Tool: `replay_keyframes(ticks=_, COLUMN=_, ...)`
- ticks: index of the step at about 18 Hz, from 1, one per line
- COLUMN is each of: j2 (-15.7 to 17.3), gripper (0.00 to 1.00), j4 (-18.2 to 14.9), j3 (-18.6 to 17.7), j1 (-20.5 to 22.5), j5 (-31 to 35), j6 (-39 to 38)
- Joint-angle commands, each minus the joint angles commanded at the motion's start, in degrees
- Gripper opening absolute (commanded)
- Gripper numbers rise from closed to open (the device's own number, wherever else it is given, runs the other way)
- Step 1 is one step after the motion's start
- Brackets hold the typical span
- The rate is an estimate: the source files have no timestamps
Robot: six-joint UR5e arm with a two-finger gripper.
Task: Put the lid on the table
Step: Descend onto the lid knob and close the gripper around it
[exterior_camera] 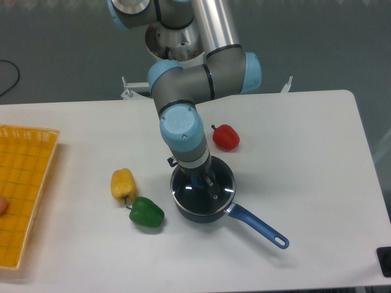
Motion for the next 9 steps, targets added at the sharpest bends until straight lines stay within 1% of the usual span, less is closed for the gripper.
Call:
replay_keyframes(ticks=3, j2=0.00, gripper=0.62, j4=-0.17, j3=0.09, j1=0.09, j5=0.09, j6=0.09)
replay_keyframes(ticks=4, j2=0.09, gripper=0.61, j4=-0.18, j3=0.09, j1=0.09, j5=0.09, j6=0.00)
replay_keyframes(ticks=5, j2=0.09, gripper=0.57, j4=-0.18, j3=0.09, j1=0.09, j5=0.17, j6=0.00)
replay_keyframes(ticks=9, j2=0.18, gripper=0.55, j4=-0.70, j3=0.79, j1=0.35, j5=0.18, j6=0.00)
